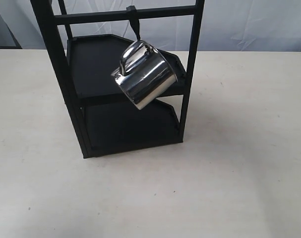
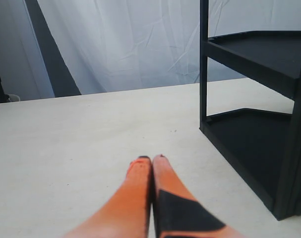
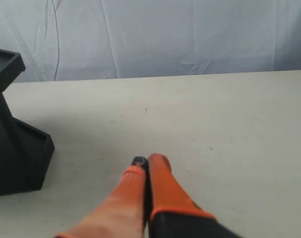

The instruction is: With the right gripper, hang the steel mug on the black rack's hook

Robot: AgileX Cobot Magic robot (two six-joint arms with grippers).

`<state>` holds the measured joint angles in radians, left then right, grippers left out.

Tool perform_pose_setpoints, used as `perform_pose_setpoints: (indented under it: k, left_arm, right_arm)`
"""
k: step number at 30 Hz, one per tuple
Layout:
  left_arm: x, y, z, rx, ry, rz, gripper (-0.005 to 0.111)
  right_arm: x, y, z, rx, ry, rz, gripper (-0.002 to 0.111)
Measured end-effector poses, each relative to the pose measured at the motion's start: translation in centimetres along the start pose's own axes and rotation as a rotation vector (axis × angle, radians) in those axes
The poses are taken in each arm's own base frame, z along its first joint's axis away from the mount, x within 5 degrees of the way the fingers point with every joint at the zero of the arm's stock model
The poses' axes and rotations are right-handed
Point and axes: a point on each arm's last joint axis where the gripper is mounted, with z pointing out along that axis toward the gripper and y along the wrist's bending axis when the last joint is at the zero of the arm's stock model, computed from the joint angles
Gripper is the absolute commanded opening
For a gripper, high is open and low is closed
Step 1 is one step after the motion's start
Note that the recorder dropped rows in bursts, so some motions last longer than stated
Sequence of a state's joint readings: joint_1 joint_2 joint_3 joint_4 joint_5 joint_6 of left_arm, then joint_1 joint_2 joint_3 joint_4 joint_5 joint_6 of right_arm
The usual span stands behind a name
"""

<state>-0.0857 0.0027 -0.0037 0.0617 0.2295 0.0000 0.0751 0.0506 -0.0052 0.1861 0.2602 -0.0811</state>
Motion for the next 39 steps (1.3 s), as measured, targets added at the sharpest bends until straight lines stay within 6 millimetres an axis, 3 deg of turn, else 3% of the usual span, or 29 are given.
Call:
perform_pose_setpoints:
  k: [39]
  left_arm:
    - [0.00,0.00,0.00,0.000,0.000,0.000,0.002]
  right_arm:
    - [0.28,0.03,-0.33,-0.004,0.007,-0.017,0.000]
